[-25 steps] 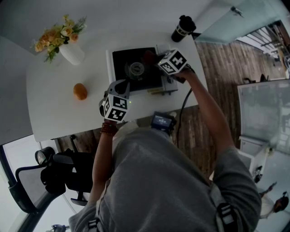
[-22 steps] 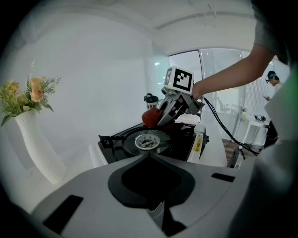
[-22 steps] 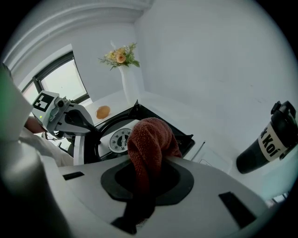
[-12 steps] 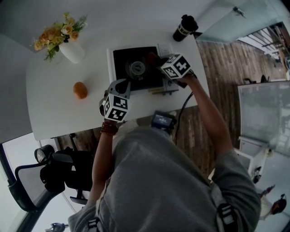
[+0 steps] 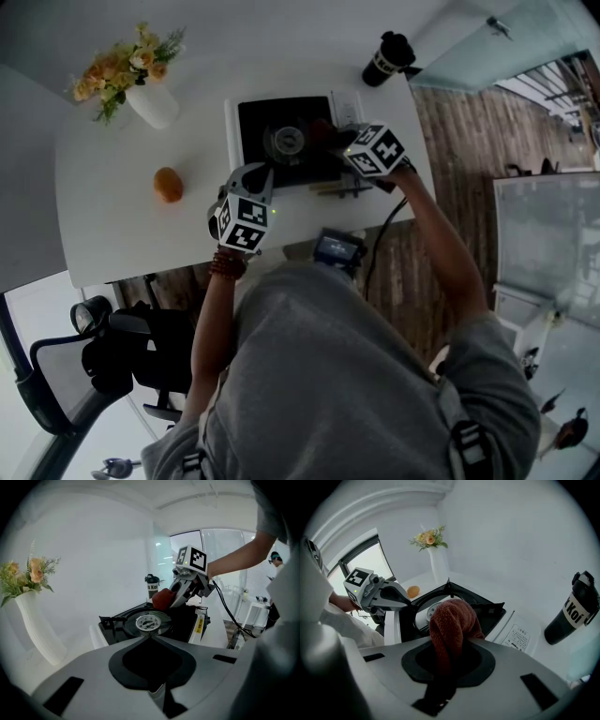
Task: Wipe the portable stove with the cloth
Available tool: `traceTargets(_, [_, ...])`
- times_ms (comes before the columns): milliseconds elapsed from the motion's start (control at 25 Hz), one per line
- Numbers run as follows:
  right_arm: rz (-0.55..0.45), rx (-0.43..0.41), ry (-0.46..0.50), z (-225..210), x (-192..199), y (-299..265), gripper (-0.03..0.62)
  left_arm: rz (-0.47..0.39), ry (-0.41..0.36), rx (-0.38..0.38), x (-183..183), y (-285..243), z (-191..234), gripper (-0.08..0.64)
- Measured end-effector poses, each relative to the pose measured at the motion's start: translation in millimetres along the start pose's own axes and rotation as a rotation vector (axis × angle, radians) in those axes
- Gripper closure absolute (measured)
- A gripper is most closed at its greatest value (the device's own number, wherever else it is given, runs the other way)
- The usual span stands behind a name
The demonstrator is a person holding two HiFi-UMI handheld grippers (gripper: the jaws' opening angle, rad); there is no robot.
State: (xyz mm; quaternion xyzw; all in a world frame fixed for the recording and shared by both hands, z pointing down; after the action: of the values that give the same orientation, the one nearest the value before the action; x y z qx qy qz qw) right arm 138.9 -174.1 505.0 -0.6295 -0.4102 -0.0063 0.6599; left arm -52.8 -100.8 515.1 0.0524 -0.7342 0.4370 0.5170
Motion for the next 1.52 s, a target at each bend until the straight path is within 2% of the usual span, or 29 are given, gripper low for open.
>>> traceTargets(160, [0.015,-0.048,-0.007,7.2,4.3,1.8,0.526,0.0,-0.002,-0.002,0.1,1.4,-1.0,0.526])
traceTargets(440, [0.035,-0.174,-0.094,8.6,7.3,2.2,0.526,0.003,0.002,0.003,0.5,0.3,0.6,0.526])
traceTargets(640, [-0.001,-0.196,-0.15,8.2,11.4,4.7,0.526,0.0,0.0,0.004,-0.8,-0.8,0.4,0.526])
traceTargets(720, [-0.018,-0.192,-0.142,8.6,11.5,5.1,0.526,-0.002,0.009,0.013,0.5,-0.8,1.8,0.526])
traceTargets(800, [-0.055,-0.172,-0.094,12.5,11.4,9.9,0.525,-0.006,0.032,0.037,2.4,0.6,4.0,0.526])
traceTargets(920, [-0.188,-0.087,-0.063,21.0,9.5,37.2,0.523,-0.019,0.05,0.099,0.7,3.8,1.1,0.518])
traceTargets(960, [-0.235,-0.052,-0.065,24.5,6.5,49.5,0.523,-0.02,0.045,0.113,-0.6,5.7,-0.4,0.455])
traceTargets(1040, [-0.286,0.01,-0.049,34.2,-1.5,69.3,0.523,-0.022,0.026,0.101,-1.4,11.1,-0.2,0.387])
traceTargets(1160, [-0.238,0.046,0.043,59.7,-6.8,74.9,0.522,-0.038,0.026,0.067,4.3,20.6,2.1,0.37])
traceTargets(1360, [-0.022,0.069,0.201,91.3,8.6,40.6,0.52,-0.06,0.049,0.082,18.3,28.4,1.9,0.362])
traceTargets(1520, [0.109,0.154,0.291,93.5,18.8,15.0,0.52,-0.04,0.068,0.101,29.9,25.8,1.7,0.345])
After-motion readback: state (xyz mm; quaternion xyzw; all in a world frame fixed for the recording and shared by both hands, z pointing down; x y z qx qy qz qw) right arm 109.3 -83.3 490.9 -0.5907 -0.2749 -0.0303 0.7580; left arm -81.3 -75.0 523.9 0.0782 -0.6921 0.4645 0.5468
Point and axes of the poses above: the fingertips, and each gripper's own axes: y backward along the fingers, z to its left, x out of its underside, the point moved 7 cm from there along y, backward along the fingers, and after that the axes turned 1 degree about y, right-handed, at the moved point
